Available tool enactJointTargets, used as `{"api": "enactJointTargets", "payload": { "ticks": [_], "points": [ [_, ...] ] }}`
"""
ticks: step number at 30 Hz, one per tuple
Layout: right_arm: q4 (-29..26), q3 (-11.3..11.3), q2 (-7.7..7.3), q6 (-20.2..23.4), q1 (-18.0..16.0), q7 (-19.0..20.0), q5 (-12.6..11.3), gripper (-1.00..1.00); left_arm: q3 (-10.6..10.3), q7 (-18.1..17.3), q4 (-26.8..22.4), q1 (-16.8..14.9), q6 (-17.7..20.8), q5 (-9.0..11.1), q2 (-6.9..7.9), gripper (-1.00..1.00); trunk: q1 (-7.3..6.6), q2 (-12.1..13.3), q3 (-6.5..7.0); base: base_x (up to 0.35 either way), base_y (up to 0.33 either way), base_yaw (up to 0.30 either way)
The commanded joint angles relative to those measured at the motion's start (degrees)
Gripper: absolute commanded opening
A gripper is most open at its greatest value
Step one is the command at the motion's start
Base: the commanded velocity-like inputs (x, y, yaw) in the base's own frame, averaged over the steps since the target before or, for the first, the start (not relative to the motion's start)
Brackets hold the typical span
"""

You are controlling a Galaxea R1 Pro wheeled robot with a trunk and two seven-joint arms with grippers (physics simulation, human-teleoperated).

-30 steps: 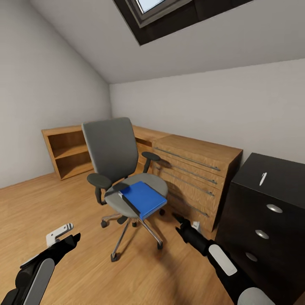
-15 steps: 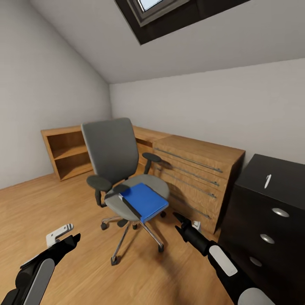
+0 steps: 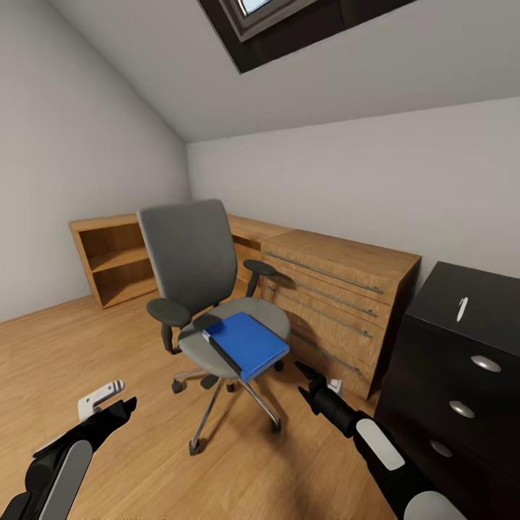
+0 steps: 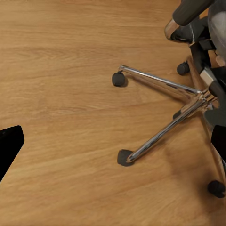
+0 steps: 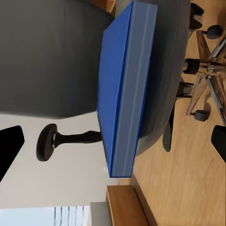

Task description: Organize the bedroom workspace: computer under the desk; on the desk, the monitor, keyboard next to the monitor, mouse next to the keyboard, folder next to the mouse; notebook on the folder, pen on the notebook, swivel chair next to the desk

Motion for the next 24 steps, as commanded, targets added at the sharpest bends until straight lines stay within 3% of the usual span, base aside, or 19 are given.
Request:
{"api": "enactJointTargets", "payload": {
  "ticks": [1, 11, 20, 24],
  "points": [
    [0.0, 0.2, -0.03, 0.0, 0.0, -0.1, -1.8, 1.0, 0.0, 0.5, -0.1, 0.0, 0.2, 0.6, 0.01, 1.0, 0.21, -0.4, -0.24, 0.0, 0.0, 0.0],
    [0.0, 0.2, 0.25, -0.1, 0.0, -0.2, -2.7, 1.0, 0.0, 0.5, 0.0, 0.0, 0.2, 0.7, 0.02, 1.0, 0.65, -1.2, -0.6, 0.0, 0.0, 0.0],
    [0.0, 0.2, 0.59, -0.1, 0.0, -0.3, -2.6, 1.0, 0.0, 0.5, 0.1, 0.0, 0.2, 2.2, 0.02, 1.0, 2.63, -4.9, -2.22, 0.0, 0.0, 0.0],
    [0.0, 0.2, 0.61, -0.2, 0.0, -0.3, -2.6, 1.0, 0.0, 0.5, 0.1, 0.0, 0.2, 2.3, 0.02, 1.0, 2.63, -4.9, -2.22, 0.0, 0.0, 0.0]
  ]
}}
